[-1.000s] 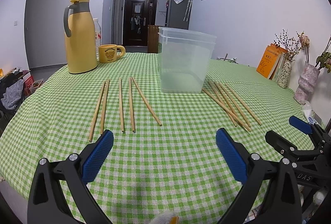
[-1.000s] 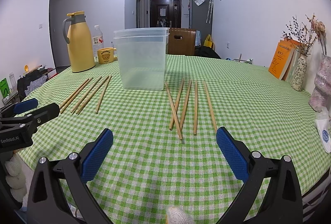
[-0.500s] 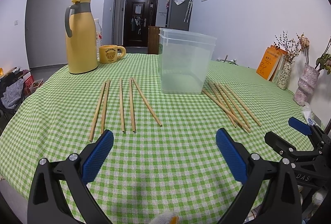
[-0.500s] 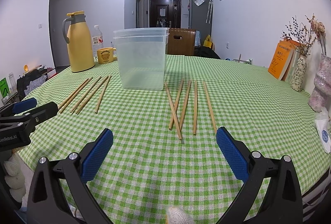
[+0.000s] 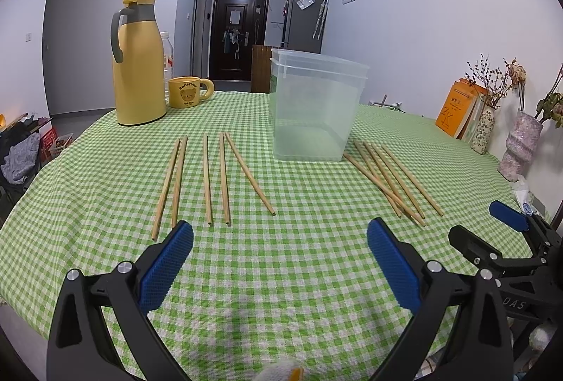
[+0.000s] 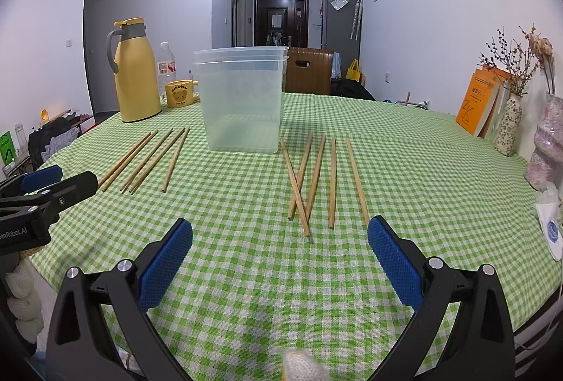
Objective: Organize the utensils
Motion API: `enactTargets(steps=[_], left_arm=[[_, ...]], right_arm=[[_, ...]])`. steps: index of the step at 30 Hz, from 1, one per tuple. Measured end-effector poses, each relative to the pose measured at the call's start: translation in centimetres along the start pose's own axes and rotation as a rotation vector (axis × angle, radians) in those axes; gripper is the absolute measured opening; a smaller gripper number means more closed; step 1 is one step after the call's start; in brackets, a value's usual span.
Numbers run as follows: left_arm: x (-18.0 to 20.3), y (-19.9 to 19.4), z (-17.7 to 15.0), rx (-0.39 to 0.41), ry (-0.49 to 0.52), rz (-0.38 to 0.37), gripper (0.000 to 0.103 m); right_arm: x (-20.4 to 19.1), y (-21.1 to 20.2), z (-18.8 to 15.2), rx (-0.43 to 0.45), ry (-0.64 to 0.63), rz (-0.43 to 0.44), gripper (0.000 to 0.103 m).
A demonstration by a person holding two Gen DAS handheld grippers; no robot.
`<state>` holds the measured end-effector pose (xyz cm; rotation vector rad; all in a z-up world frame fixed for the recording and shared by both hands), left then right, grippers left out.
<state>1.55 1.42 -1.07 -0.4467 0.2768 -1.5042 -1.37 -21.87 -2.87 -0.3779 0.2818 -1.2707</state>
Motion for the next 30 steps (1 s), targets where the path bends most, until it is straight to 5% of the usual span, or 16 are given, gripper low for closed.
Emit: enactTargets(steps=[30], left_arm=[[0.06, -0.34, 0.11, 0.011, -0.009, -0.001, 0.096]], right_arm=[[0.01, -0.03, 0.03, 0.003, 0.0, 0.0, 0.096]])
Point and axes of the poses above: each gripper's, at about its wrist camera, not at the fingertips, and y roughly the way its jaws point, x to its right, z to its top, the point moved 3 cm from there along y, roughly the way its jaws point, and after that the axes turned 4 degrees about x, right-handed, at the moved point
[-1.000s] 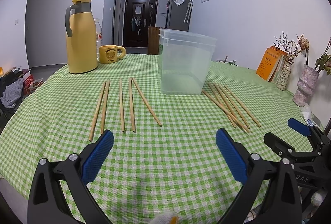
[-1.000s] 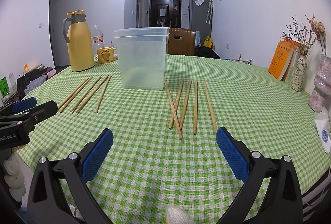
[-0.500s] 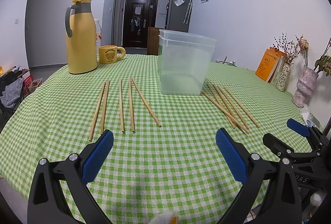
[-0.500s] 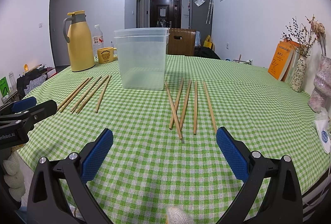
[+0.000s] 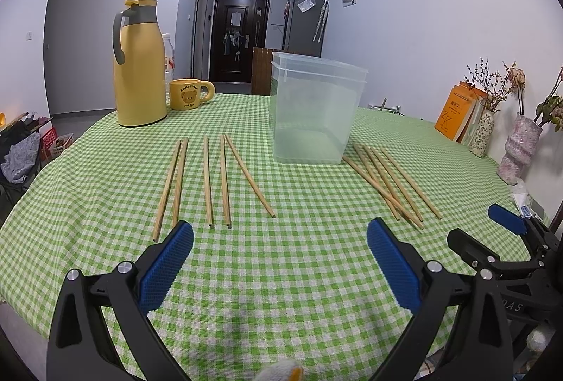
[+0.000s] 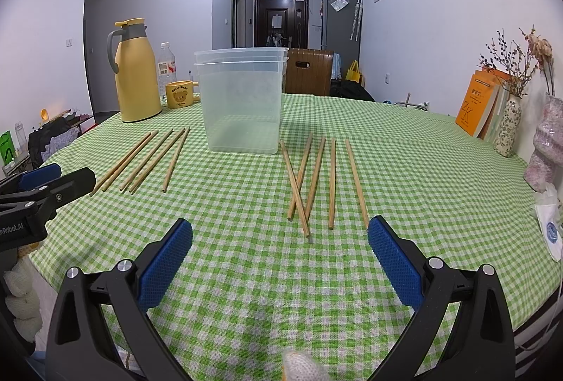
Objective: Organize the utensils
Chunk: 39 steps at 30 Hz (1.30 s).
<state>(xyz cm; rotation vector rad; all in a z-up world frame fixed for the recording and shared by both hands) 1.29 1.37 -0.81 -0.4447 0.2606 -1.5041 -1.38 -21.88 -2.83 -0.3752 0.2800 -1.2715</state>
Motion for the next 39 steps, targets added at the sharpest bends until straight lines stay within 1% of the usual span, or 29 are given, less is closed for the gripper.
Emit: enactTargets(steps=[23, 31, 39], left_arm=[[-0.7, 0.2, 0.0, 0.011, -0.007, 0.018, 0.096], [-1.8, 0.7, 0.4, 0.026, -0.023, 0.048, 0.096], [-3.6, 2.2, 1.3, 0.035, -0.044, 0.086, 0.096]], right_arm=[[0.3, 0.1, 0.1, -0.001, -0.002, -0.001, 0.096], [1.0, 1.1, 0.6, -0.009, -0.001, -0.016, 0.096], [1.7, 2.7, 1.4, -0.017, 0.003, -0.035, 0.096]])
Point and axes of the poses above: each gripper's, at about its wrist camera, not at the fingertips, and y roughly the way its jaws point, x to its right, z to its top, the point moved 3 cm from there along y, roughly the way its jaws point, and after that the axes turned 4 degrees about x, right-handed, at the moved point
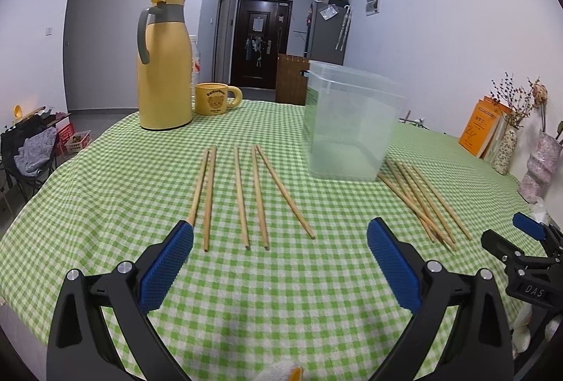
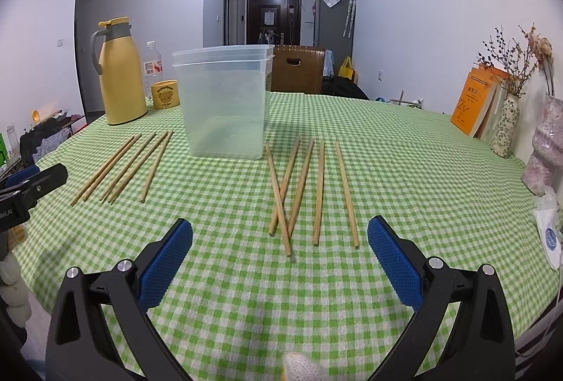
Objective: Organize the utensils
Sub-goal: 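Move the left tool down to a bamboo chopstick and close on it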
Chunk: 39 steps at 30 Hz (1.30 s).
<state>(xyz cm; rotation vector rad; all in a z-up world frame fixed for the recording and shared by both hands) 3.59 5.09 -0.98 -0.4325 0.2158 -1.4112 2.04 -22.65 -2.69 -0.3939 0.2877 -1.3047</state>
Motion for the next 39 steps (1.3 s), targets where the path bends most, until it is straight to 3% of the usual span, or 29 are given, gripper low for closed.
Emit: enactTargets(steps=[22, 28, 33, 39], left_arm=[[-4.7, 5.0, 3.3, -0.028, -0.031, 0.064, 0.096], [-6.5, 7.6, 4.4, -0.1, -0.007, 0.111, 0.096], [-8.7, 10.6, 5.0, -0.227, -0.03, 0.136, 0.096], [-10.6, 13.1, 5.6, -0.315, -0.036, 0.18, 0.095]], right_arm=[[0.5, 5.1, 3.0, 0.021, -0.018, -0.026, 0.096], [0.8, 6.5, 4.0, 0.081, -0.021, -0.061, 0.096], [1.3, 7.3, 3.9, 0.111, -0.017, -0.092, 0.096], [1.4, 7.6, 3.8, 0.13, -0.019, -0.103, 0.096]])
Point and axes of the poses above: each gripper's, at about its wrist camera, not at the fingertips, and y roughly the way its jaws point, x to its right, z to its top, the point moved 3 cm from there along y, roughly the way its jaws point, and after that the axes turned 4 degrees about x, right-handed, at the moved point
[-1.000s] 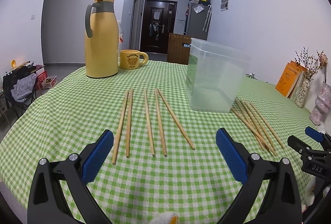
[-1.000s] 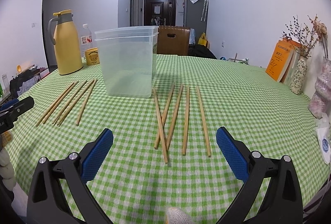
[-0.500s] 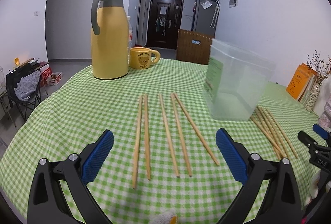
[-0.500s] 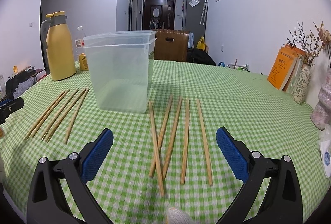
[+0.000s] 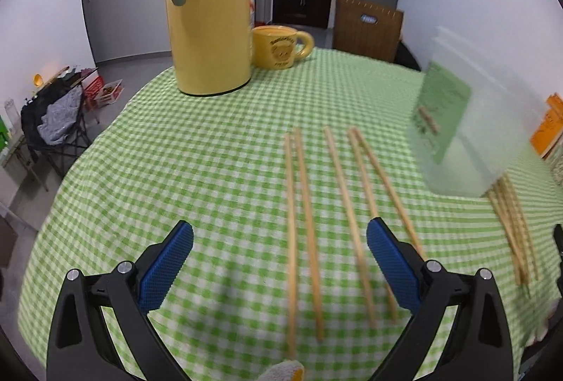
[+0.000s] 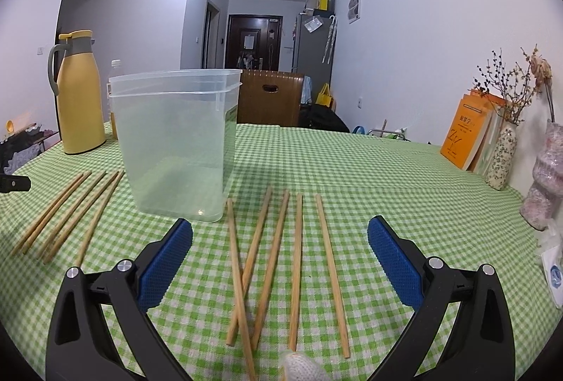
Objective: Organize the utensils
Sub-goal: 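Move the left tool down to a bamboo chopstick and close on it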
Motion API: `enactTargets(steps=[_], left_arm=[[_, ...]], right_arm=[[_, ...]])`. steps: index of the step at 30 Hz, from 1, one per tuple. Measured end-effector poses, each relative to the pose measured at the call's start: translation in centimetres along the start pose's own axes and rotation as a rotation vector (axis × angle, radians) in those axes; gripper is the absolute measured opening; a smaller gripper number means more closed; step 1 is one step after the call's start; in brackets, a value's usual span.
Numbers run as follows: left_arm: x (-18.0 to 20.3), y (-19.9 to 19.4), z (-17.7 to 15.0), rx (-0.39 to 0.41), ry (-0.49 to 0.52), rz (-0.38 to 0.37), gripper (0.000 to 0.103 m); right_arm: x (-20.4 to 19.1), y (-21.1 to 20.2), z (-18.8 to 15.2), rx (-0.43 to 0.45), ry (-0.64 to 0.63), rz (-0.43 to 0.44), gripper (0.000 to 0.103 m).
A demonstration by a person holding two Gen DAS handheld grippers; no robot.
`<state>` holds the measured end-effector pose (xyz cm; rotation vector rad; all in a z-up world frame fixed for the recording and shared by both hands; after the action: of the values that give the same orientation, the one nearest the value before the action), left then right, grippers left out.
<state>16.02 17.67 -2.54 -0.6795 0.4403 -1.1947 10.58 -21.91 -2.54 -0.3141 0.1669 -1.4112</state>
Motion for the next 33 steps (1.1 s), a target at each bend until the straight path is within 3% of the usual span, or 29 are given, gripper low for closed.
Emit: enactTargets(steps=[2, 7, 8, 17, 20, 27, 33], left_arm=[[-0.3, 1.1, 0.3, -0.049, 0.005, 0.015, 0.09], [-0.7, 4.3, 0.3, -0.2, -0.002, 0.024, 0.057], [-0.8, 4.8, 0.3, -0.22, -0.006, 0.014, 0.054], [0.2, 6.5, 1.3, -0.321, 0.02, 0.003, 0.04], [0.4, 7.1, 1.3, -0.357, 0.024, -0.001, 0.026], [1.1, 8.2, 1.5, -0.419, 0.05, -0.004, 0.01], [1.9, 9.2, 1.7, -0.45, 0.063, 0.024, 0.004]], right_arm=[[0.0, -0.3, 0.2, 0.017, 0.005, -0.001, 0.096], [0.2, -0.5, 0.2, 0.032, 0.016, 0.009, 0.096], [0.2, -0.6, 0.2, 0.035, 0.017, 0.01, 0.096], [0.3, -0.7, 0.2, 0.043, 0.025, 0.014, 0.096], [0.3, -0.7, 0.2, 0.045, 0.03, 0.015, 0.096], [0.4, -0.7, 0.2, 0.046, 0.032, 0.016, 0.096], [0.3, -0.7, 0.2, 0.049, 0.033, 0.016, 0.096]])
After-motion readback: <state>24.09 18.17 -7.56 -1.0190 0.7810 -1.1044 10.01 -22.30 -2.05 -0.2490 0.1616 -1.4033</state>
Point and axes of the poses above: each gripper's, at about its wrist camera, not at the fingertips, and y roughly the way its jaws point, x to its right, z to its top, the point moved 3 cm from there along y, roughly the way its jaws point, and after that the axes turned 4 degrees about x, right-handed, at the moved point
